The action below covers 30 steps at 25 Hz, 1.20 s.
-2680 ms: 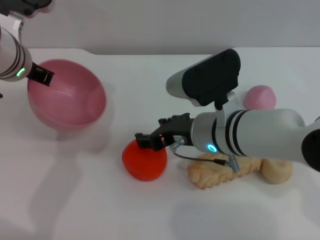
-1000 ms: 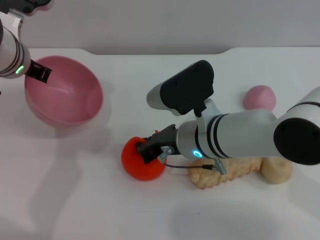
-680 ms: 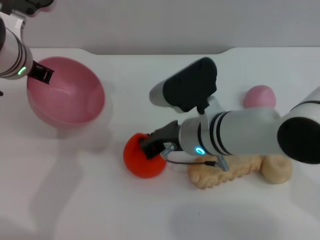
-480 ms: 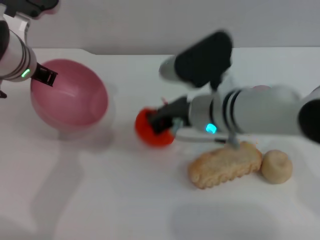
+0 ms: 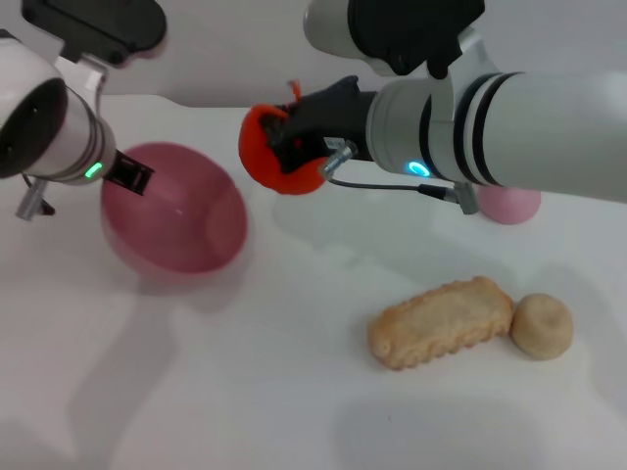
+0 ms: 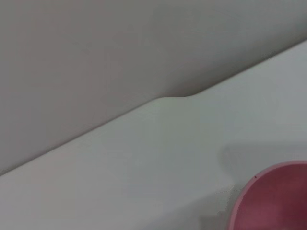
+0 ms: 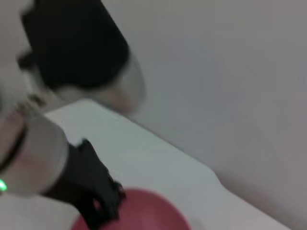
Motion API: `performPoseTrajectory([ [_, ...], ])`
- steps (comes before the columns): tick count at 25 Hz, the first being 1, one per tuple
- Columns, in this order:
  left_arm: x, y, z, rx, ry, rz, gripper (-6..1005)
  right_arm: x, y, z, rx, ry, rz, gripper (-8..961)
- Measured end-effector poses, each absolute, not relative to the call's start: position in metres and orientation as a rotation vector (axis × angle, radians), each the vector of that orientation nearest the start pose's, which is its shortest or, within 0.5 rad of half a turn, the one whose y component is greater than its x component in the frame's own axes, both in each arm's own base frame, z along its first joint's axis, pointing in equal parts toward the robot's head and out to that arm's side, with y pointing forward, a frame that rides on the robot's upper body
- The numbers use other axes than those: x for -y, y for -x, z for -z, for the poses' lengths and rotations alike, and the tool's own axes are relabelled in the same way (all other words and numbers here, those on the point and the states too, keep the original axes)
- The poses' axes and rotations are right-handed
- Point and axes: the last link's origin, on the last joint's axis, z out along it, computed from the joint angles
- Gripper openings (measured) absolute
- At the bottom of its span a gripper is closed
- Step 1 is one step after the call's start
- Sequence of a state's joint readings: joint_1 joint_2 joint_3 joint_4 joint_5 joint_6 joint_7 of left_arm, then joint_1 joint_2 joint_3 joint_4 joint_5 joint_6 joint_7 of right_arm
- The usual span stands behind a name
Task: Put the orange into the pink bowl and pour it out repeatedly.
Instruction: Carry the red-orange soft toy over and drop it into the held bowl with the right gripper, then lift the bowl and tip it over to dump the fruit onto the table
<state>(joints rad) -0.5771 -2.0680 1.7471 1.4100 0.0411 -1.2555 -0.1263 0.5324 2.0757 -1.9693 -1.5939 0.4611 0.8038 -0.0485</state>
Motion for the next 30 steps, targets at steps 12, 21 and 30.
performPoseTrajectory([
  [12,-0.384,0.164,0.012,0.841,1.982,-0.453,46,-0.351,-0.054,0.074,-0.585,2.436,-0.282,45],
  [21,-0.383,0.150,0.016,0.837,2.032,-0.413,45,-0.358,-0.052,0.083,-0.608,2.459,-0.275,45],
  [30,-0.382,0.143,0.016,0.810,2.047,-0.398,46,-0.358,-0.055,0.089,-0.627,2.470,-0.263,133],
])
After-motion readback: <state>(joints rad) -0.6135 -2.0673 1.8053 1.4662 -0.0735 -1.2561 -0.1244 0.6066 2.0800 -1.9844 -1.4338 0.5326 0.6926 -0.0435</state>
